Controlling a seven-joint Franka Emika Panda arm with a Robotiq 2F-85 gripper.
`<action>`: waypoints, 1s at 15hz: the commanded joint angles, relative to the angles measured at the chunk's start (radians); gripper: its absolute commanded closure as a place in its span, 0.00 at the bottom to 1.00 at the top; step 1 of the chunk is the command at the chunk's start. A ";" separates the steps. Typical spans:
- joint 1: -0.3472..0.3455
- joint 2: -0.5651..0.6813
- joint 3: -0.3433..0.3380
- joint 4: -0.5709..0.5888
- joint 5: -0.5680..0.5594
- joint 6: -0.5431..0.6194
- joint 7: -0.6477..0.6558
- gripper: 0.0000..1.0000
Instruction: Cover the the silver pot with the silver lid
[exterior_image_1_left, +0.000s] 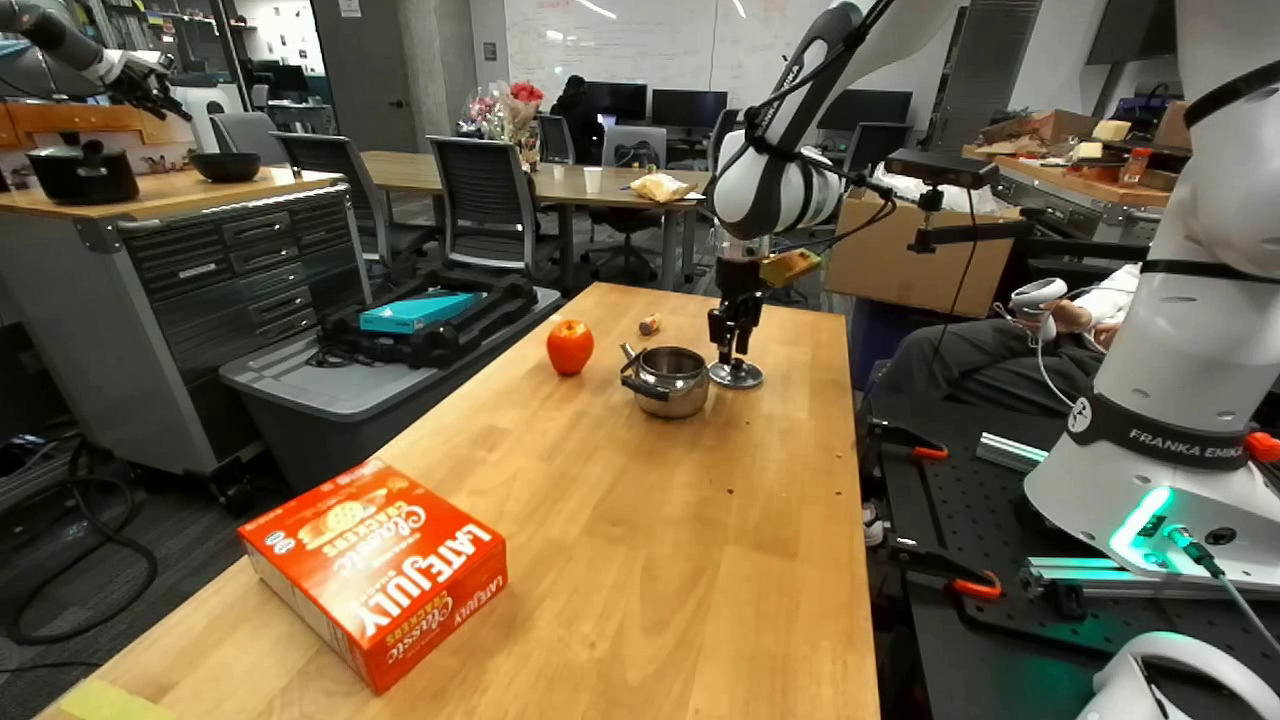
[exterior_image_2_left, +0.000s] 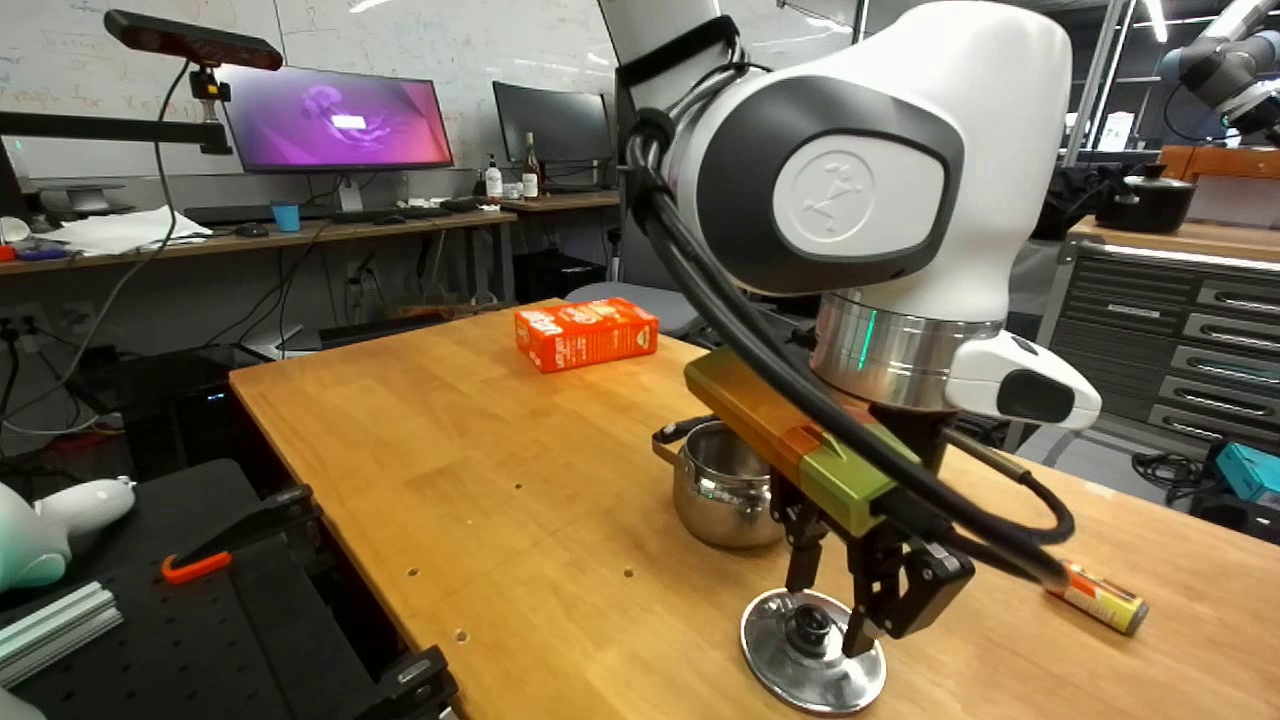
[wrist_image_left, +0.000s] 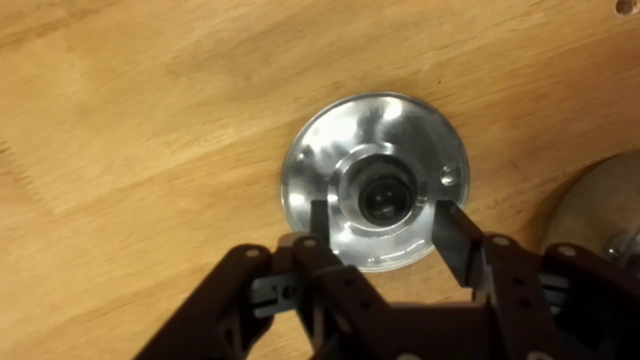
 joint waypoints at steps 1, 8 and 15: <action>-0.007 0.032 -0.001 0.034 -0.032 0.000 0.019 0.73; -0.003 0.041 -0.006 0.042 -0.063 -0.003 0.030 0.92; 0.004 -0.028 -0.003 -0.002 -0.086 0.024 0.023 0.93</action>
